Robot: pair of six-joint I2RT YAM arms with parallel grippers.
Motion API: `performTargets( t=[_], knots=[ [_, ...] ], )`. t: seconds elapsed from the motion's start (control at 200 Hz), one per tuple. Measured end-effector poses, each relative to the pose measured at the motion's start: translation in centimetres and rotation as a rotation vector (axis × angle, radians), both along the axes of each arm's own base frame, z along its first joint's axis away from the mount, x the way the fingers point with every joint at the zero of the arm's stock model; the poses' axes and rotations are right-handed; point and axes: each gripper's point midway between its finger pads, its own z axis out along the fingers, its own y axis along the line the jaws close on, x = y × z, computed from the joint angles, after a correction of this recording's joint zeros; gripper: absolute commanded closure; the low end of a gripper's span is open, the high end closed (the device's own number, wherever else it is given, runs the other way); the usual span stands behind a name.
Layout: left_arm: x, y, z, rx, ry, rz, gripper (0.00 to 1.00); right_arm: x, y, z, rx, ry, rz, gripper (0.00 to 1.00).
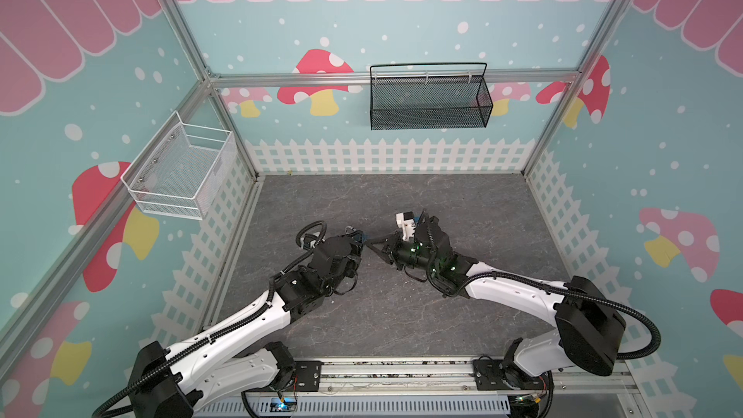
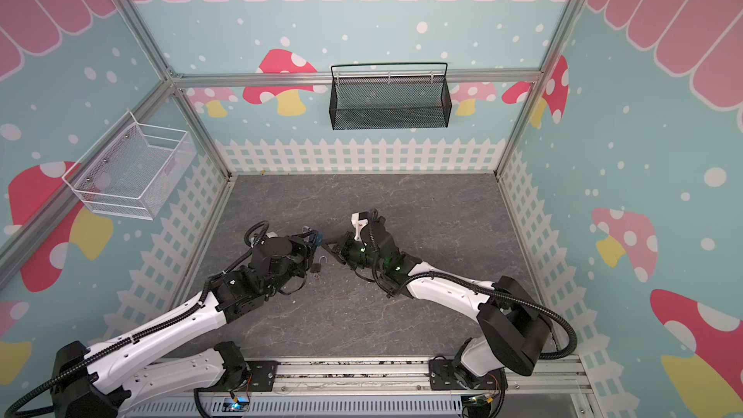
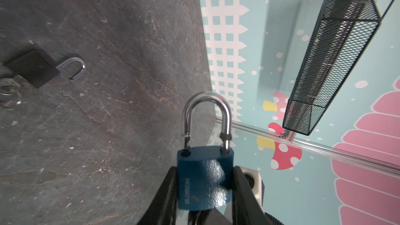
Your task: Unlock with the key
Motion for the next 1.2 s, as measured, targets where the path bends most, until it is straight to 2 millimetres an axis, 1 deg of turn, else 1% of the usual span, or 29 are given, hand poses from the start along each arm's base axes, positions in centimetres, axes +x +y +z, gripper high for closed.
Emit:
performTargets(
  t=[0.12, 0.28, 0.36, 0.42, 0.52, 0.64, 0.695, 0.82, 0.961, 1.076, 1.131, 1.201],
  knots=[
    [0.1, 0.1, 0.8, -0.025, -0.034, 0.013, 1.0, 0.2, 0.0, 0.7, 0.023, -0.015, -0.01, 1.0],
    [0.1, 0.1, 1.2, -0.027, -0.044, 0.01, 1.0, 0.6, -0.3, 1.1, 0.028, -0.035, -0.029, 1.0],
    [0.1, -0.1, 2.1, -0.035, -0.057, -0.004, 1.0, 0.5, -0.2, 1.2, 0.021, -0.051, -0.023, 1.0],
    [0.1, -0.1, 2.1, -0.019, -0.055, -0.01, 1.0, 0.7, -0.2, 2.0, 0.03, -0.076, -0.029, 1.0],
    [0.3, 0.0, 3.0, -0.017, -0.073, -0.009, 1.0, 0.9, -0.2, 2.8, 0.031, -0.105, -0.036, 1.0],
    [0.4, 0.0, 3.7, -0.027, -0.078, -0.03, 1.0, 1.0, -0.5, 3.4, 0.006, -0.133, -0.046, 1.0],
    [0.2, -0.1, 3.9, -0.031, -0.079, -0.051, 0.92, 0.9, -0.8, 3.6, -0.009, -0.148, -0.051, 1.0],
    [-0.5, 0.1, 4.3, -0.006, -0.078, -0.085, 0.67, 0.5, -1.2, 3.7, -0.065, -0.205, -0.049, 1.0],
    [-0.3, 1.7, 6.0, 0.019, -0.099, -0.065, 0.46, 1.0, -2.2, 2.0, -0.206, -0.28, -0.066, 1.0],
    [-0.1, 1.9, 7.0, 0.031, -0.107, -0.087, 0.36, 1.6, -3.0, 1.2, -0.314, -0.369, -0.078, 1.0],
    [0.1, 1.8, 7.2, 0.042, -0.099, -0.102, 0.33, 1.7, -3.4, 1.3, -0.352, -0.419, -0.081, 1.0],
    [0.3, 1.2, 7.3, 0.059, -0.087, -0.13, 0.29, 1.9, -3.7, 2.0, -0.382, -0.489, -0.088, 1.0]
  ],
)
